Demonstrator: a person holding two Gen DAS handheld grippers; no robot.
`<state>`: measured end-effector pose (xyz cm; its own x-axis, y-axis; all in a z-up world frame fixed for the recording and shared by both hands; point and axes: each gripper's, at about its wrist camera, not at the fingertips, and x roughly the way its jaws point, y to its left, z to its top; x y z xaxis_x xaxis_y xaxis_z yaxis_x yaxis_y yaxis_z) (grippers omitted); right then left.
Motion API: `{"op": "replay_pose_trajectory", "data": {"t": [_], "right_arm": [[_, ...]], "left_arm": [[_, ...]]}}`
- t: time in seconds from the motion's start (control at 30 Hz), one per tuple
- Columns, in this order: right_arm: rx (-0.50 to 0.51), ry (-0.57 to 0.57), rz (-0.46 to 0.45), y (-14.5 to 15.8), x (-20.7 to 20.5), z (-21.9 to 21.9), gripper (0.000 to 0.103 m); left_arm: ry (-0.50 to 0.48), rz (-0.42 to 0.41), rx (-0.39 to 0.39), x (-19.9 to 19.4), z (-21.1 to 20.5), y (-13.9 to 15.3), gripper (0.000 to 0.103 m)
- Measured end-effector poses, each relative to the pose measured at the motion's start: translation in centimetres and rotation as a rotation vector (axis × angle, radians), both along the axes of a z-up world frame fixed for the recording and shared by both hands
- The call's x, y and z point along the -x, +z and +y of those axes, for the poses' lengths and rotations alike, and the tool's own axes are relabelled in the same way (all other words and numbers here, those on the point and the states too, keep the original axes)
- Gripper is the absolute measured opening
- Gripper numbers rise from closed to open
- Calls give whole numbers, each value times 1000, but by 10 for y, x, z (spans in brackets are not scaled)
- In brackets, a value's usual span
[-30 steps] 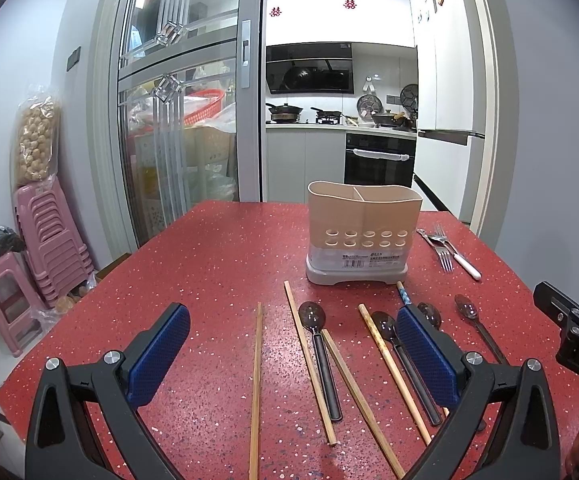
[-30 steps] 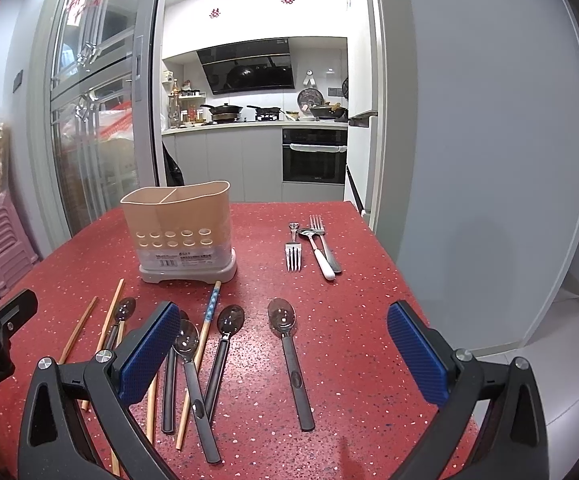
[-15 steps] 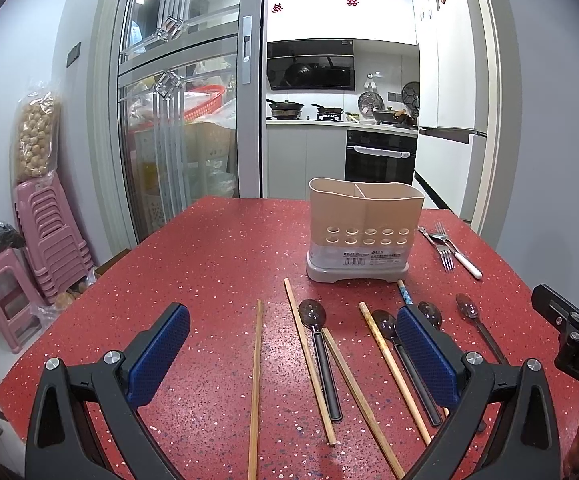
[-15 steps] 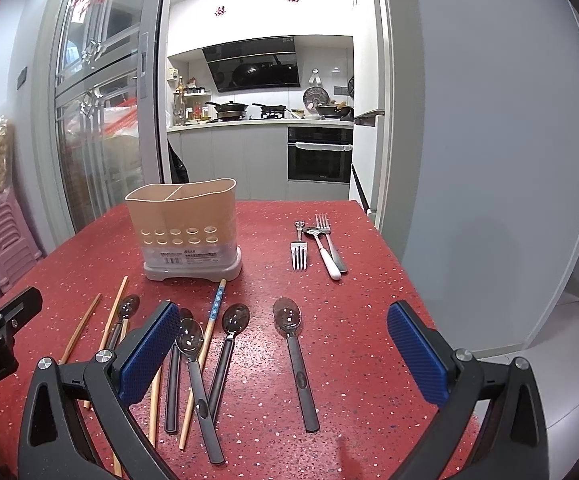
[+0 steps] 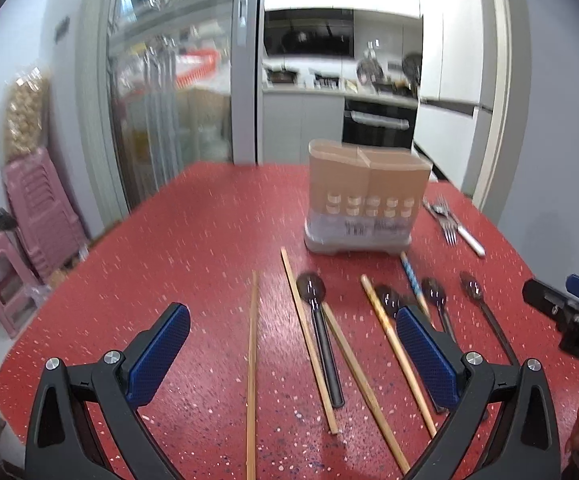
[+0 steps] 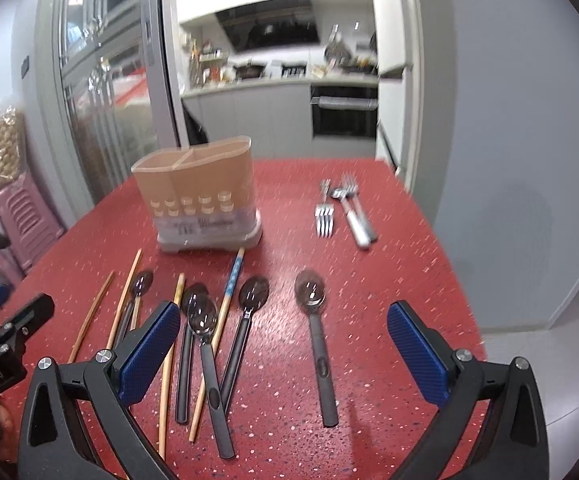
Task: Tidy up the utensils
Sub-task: 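Lower the right tool onto a dark spoon while the left tool lowers onto a wooden chopstick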
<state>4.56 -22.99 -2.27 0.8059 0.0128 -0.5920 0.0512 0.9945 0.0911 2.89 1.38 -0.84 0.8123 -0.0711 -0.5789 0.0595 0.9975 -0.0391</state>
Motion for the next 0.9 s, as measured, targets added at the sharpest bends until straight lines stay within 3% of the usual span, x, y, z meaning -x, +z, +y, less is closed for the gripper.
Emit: {"op": "replay_pose_trajectory", "data": {"t": [0.13, 0.33, 0.47, 0.6, 0.9], "right_arm": [[21, 22, 73, -1, -19, -10, 103], [29, 46, 297, -20, -72, -33, 103], [55, 84, 407, -34, -96, -36, 103], [4, 123, 515, -51, -115, -37, 103], [25, 140, 648, -65, -148, -33, 86]], "left_arm": [[-9, 95, 0, -24, 12, -6, 103], [-6, 239, -78, -69, 18, -23, 103], [-17, 338, -69, -97, 22, -40, 103], [-18, 409, -84, -117, 23, -54, 103], [-35, 533, -67, -137, 23, -76, 91]]}}
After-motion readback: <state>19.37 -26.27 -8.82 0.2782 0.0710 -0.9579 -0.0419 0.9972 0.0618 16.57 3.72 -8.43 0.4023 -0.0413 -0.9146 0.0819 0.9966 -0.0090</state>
